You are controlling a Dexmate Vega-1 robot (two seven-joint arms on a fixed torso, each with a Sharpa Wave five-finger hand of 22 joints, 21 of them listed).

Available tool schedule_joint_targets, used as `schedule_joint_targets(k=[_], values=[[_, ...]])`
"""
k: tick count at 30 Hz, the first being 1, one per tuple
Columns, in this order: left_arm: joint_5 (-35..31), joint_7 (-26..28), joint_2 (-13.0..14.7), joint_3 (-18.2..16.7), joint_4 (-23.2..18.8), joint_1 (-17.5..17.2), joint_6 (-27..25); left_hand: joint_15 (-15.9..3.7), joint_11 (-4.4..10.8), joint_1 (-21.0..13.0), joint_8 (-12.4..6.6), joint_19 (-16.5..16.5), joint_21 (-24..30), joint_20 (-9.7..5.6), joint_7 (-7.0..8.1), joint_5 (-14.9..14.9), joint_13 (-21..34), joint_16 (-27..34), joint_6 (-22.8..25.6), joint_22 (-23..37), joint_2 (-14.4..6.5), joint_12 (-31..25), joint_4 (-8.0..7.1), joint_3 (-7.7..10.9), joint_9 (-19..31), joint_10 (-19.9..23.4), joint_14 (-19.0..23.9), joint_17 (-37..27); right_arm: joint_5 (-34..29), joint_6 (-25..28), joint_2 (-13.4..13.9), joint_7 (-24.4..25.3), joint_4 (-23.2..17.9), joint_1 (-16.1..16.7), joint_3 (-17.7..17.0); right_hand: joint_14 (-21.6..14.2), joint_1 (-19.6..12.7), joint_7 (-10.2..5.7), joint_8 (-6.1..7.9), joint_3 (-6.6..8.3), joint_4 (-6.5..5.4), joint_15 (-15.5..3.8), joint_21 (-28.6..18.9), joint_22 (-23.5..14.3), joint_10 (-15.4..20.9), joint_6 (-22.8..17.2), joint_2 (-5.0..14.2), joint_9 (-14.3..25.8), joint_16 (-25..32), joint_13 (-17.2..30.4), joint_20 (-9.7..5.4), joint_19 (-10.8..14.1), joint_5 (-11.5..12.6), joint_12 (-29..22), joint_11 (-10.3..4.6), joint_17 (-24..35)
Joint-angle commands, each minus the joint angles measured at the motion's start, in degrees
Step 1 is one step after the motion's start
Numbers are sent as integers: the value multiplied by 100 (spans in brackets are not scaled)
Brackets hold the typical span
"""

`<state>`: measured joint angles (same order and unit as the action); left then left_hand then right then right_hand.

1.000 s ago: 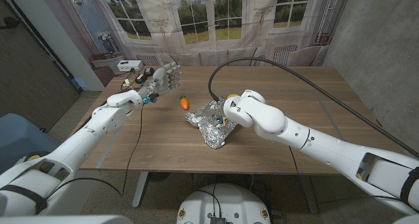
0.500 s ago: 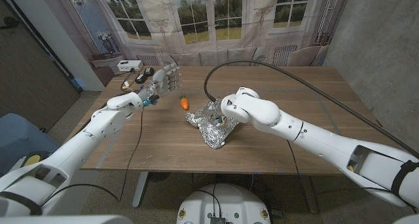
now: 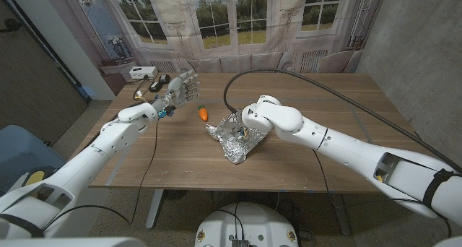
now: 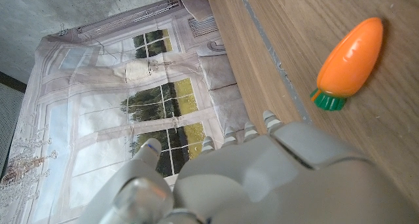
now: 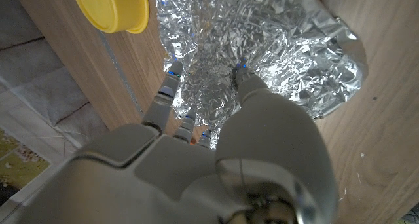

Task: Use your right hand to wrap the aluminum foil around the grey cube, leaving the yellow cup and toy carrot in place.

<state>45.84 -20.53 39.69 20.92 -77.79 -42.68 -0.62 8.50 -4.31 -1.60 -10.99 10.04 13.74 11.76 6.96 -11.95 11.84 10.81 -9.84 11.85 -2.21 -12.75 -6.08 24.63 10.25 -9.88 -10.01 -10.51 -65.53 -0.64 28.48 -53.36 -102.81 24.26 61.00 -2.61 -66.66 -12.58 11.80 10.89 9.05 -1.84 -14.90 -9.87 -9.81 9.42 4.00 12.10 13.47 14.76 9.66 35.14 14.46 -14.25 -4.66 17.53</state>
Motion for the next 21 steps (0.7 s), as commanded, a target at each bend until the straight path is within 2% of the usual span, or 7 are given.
schedule_joint_targets(k=[1,5,9,10,12,15,21], values=[[-48,-143,-101,80,249,183,73,21,-7,35,19,74,-6,40,42,-31,11,19,-395,19,-4,-7,-6,-25,10,-650,-511,-35,63,79,65,296,225,3,96,-498,-235,-16,160,93,-10,-374,-127,-9,222,-357,59,49,178,23,-477,779,109,-223,-158,52],[-59,-203,-138,100,364,256,84,25,-7,36,18,74,-6,41,37,-33,11,19,-394,19,-3,-7,-10,-31,10,-650,-512,-35,80,107,118,504,209,65,77,-1175,-603,-13,352,120,14,-765,-325,-43,790,-1020,161,94,523,74,-1124,1596,58,-504,-268,310],[-79,-289,-180,128,500,337,110,21,-10,36,16,67,-3,40,38,-36,11,20,-388,19,-2,-10,-15,-37,10,-644,-511,-35,180,140,119,624,211,90,24,-2014,-1052,12,876,149,19,-981,-606,-121,1706,-2595,328,192,1040,240,-1581,2132,-127,-1052,-214,867],[-78,-310,-193,132,535,354,117,21,-10,36,17,68,-4,40,35,-37,11,20,-390,19,-2,-10,-15,-38,10,-644,-510,-35,211,106,145,746,200,103,4,-2334,-1180,28,1132,169,4,-1025,-720,-151,2038,-3369,359,196,1165,310,-1696,2215,-176,-1263,-67,1035],[-78,-354,-214,138,604,390,129,20,-11,36,18,89,-12,36,26,-39,11,19,-392,19,-2,-10,-18,-41,10,-645,-513,-35,314,57,180,959,184,139,-53,-2975,-1391,492,1451,205,29,-1125,-945,-213,2782,-4320,391,197,1357,433,-1940,2361,-247,-1693,43,1223],[-84,-386,-238,134,688,426,161,19,-8,36,19,87,-11,37,26,-41,11,22,-394,19,-2,-9,-21,-45,10,-647,-506,-35,435,-13,199,1196,191,150,-114,-3813,-1565,1115,1753,154,-25,-1126,-1246,-285,3745,-5298,437,192,1614,590,-2048,2340,-352,-2239,216,1478],[-125,-441,-254,144,785,493,200,16,-6,35,23,78,-8,38,14,-45,11,25,-403,19,0,-9,-27,-54,10,-649,-497,-35,658,-14,144,1177,283,103,-137,-4090,-1730,1450,1808,117,16,-1127,-1447,-296,3979,-5609,408,173,1668,514,-2208,2382,-383,-2295,349,1572]])
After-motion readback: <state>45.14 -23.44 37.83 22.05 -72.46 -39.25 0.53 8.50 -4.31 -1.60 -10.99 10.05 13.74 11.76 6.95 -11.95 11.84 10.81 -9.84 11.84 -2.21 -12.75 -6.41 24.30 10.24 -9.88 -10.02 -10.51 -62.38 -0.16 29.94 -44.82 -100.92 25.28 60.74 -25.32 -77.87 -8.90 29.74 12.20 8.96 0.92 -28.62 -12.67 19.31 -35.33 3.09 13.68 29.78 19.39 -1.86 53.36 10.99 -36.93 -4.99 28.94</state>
